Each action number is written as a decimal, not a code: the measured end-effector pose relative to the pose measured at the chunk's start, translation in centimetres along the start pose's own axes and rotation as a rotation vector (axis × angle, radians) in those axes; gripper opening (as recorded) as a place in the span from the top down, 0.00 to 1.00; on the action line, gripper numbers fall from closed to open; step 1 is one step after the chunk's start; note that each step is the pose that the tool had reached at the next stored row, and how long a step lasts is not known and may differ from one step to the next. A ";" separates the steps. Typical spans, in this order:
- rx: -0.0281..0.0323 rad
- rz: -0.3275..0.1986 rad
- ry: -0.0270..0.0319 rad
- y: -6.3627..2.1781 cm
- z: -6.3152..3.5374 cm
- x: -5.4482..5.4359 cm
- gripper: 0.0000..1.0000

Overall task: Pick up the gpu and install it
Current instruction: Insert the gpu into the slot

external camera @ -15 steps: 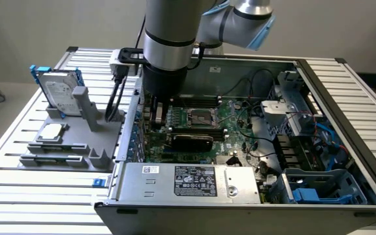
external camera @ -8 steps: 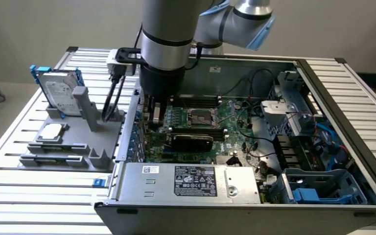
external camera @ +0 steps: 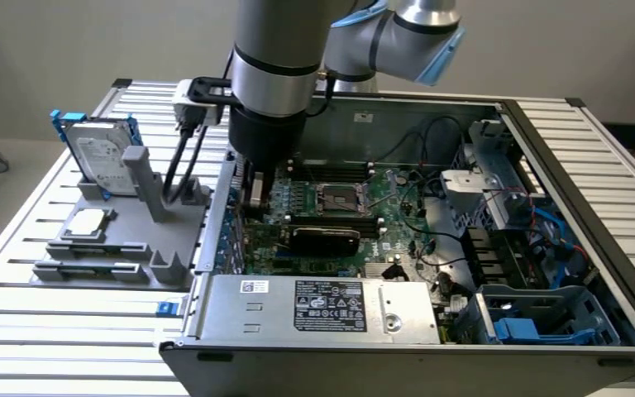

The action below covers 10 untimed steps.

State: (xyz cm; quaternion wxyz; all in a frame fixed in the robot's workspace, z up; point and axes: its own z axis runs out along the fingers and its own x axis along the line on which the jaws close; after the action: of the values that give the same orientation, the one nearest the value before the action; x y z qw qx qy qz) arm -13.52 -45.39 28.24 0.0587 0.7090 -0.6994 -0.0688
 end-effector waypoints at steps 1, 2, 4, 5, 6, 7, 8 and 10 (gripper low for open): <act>-0.0018 0.000 0.0002 0.02 -0.12 0.0 0.89; -0.0034 0.000 0.0008 0.05 -0.30 0.0 0.89; -0.0067 0.000 0.0016 0.10 -0.60 0.0 0.89; -0.0087 0.000 0.0020 0.12 -0.69 0.0 0.89; -0.0104 0.000 0.0024 0.13 -0.76 0.0 0.89; -0.0120 0.001 0.0030 0.13 -0.79 0.0 0.89; -0.0129 0.001 0.0043 0.14 -0.84 0.0 0.89; -0.0151 0.001 0.0060 0.15 -0.87 0.0 0.89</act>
State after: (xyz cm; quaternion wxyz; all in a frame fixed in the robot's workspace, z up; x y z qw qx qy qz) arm -13.51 -45.43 29.12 0.0661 0.7083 -0.6991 -0.0720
